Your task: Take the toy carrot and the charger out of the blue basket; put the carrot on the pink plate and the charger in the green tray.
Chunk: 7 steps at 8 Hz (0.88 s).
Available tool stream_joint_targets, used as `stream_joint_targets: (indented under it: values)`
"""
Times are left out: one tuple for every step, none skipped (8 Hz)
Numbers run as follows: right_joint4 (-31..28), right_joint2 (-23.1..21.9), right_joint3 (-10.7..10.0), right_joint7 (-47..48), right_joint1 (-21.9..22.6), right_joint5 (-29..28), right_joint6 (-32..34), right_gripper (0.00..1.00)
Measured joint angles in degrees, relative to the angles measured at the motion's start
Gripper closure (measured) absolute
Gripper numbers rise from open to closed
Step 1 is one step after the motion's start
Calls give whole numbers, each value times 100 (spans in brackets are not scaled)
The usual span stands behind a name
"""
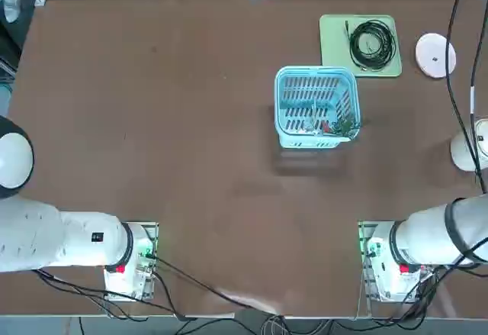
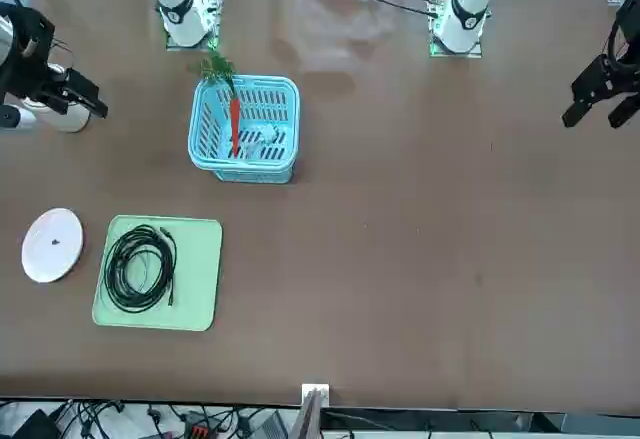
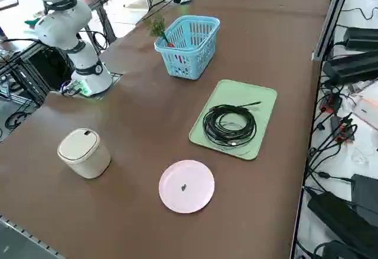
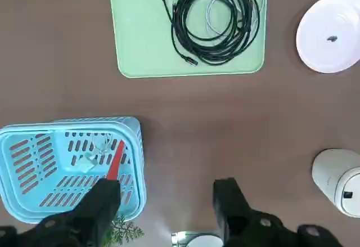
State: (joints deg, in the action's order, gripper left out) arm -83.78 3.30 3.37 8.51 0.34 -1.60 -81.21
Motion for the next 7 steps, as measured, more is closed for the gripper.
stream_joint_targets:
  values:
    - [0, 0, 0, 0, 1, 9, 0, 0]
    - [0, 0, 0, 0, 1, 23, 0, 0]
    - [0, 0, 0, -4, 1, 27, 0, 0]
    - [0, 1, 7, -75, 3, 28, 1, 0]
    - [-7, 9, 28, -195, 22, 34, 15, 0]
    - [-39, 24, 40, -232, 73, 54, 19, 0]
    - [-98, 57, 45, -232, 112, 63, -36, 0]
